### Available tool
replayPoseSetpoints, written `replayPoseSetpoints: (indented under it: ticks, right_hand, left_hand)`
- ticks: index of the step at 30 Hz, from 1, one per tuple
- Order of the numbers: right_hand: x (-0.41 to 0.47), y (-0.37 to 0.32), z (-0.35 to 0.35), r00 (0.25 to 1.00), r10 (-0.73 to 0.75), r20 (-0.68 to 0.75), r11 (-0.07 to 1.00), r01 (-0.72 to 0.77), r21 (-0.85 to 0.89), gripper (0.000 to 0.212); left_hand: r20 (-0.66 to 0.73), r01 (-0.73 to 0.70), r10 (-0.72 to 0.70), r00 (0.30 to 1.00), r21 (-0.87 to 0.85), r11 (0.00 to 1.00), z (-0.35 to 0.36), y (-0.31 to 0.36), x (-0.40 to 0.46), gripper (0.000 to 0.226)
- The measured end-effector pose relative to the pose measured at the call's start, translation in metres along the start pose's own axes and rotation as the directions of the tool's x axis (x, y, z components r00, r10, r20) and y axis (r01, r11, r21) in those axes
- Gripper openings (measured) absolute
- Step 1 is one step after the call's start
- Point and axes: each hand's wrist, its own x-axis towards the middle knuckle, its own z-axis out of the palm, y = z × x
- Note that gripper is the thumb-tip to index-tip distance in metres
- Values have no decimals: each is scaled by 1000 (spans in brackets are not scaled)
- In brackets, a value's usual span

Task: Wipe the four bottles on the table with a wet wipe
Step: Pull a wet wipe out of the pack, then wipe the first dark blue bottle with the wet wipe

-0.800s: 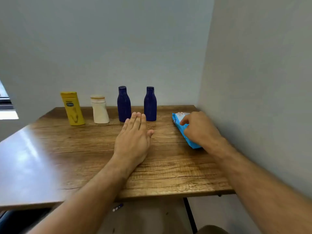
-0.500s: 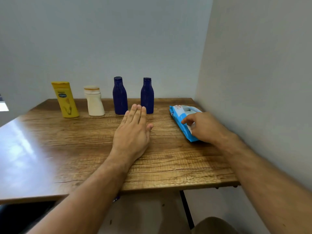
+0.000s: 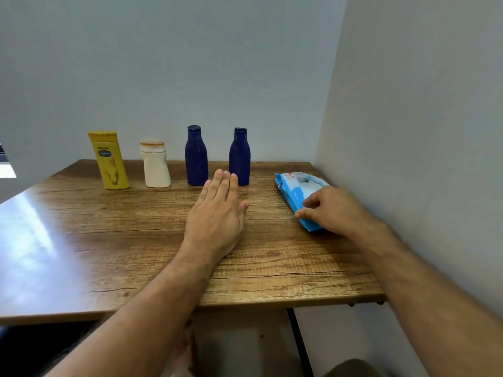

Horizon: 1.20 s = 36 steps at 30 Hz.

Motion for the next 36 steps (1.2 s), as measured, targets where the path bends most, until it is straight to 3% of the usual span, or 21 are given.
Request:
replayPoseSetpoints:
  ticks: [3,6,9,13,18,26,28,32,36]
  right_hand:
    - [6,-3,-2,998,63,13,993,-64,99,37]
    - [9,-7,-5,993,117,-17,991,-116,74,32]
    - [10,-19,-7,975,165,-149,972,-135,193,33]
    - [11,-44,-10,919,159,-359,889,24,457,32]
    - [35,-84,1,901,278,-333,579,119,807,25]
    - [101,-107,6,859,501,-105,89,70,994,23]
    - [107,-107,10,842,524,-129,112,82,990,21]
    - [107,-105,34,804,472,-362,441,140,886,26]
    - [113,-105,51,781,391,-487,612,174,772,22]
  left_hand:
    - [1,7,-7,1000,-9,1000,0,0,-1,65]
    - [16,21,-21,1000,-10,1000,1,1,-1,65]
    - [16,40,-39,999,-30,999,2,0,-1,64]
    - [8,40,-40,999,-54,998,2,0,-1,62]
    - [7,63,-63,998,-85,994,2,-1,0,62]
    - [24,100,-97,995,-231,968,7,-6,7,62]
    - [-3,96,-101,995,-294,951,5,-7,11,62]
    - [-122,71,-137,983,-433,899,-8,-8,37,70]
    - [-192,88,-215,958,-515,853,-3,-5,78,83]
